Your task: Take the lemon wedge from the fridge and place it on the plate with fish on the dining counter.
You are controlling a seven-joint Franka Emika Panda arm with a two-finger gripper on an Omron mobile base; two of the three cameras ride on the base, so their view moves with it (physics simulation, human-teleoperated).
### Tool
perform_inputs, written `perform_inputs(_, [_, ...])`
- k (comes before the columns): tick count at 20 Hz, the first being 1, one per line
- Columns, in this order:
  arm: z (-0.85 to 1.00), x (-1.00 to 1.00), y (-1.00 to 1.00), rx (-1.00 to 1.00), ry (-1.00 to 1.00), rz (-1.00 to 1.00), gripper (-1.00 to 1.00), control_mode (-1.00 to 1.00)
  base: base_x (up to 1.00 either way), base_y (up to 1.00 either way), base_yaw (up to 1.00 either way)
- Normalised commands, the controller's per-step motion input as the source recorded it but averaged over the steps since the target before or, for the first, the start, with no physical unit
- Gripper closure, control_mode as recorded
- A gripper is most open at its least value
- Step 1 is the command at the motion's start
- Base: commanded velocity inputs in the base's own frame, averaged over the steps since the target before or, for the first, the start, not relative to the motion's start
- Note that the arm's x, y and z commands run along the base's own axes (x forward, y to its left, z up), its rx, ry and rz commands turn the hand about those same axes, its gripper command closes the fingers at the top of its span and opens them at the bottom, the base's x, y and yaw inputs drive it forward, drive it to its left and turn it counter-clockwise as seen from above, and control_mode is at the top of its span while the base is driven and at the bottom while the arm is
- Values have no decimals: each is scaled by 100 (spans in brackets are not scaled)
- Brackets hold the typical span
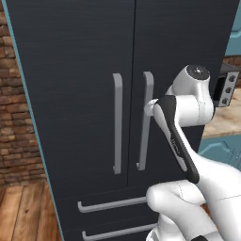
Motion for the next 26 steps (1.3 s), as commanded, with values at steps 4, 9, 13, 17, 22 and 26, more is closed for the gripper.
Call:
perform_inputs(4, [-6, 0, 38, 0, -1, 0, -100, -100, 0, 0, 0])
perform_inputs(9, [-14, -61, 0, 0, -5, 0, -100, -100, 0, 0, 0])
perform_inputs(13, [0, -9, 0, 0, -1, 0, -100, -100, 0, 0, 0])
perform_inputs(17, [0, 0, 0, 0, 0, 0, -100, -100, 0, 0, 0])
perform_inputs(22, [0, 0, 0, 0, 0, 0, -100, -100, 0, 0, 0])
perform_inputs(26, [0, 0, 0, 0, 0, 0, -100, -100, 0, 0, 0])
